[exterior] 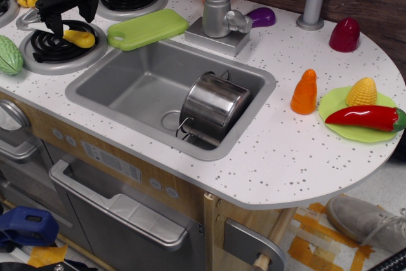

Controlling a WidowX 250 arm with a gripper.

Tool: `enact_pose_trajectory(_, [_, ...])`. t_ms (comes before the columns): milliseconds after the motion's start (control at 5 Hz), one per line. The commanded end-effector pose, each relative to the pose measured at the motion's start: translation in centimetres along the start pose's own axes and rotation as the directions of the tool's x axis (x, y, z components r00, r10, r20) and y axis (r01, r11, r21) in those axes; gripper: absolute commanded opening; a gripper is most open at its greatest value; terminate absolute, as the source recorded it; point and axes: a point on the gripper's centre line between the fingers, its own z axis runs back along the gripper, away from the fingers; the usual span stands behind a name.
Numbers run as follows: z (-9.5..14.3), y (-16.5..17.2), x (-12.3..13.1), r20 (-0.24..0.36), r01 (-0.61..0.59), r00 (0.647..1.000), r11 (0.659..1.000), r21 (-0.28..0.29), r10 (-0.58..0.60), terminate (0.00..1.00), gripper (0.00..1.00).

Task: Put knife on cutting board

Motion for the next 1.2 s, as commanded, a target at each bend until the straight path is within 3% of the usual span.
enact_pose_trajectory(0, [0.0,0.0,0.0,0.0,0.0,1.0,1.0,0.0,0.0,0.0,1.0])
enact_pose_trajectory(800, [-1.1,-0.2,0.2,-0.029,0.005,1.0,1.0,0.015,-0.005,0.0,1.0])
enact_pose_trajectory(1000, [-1.1,-0.3,0.3,-0.034,-0.002,0.999,1.0,0.014,0.003,0.0,0.0])
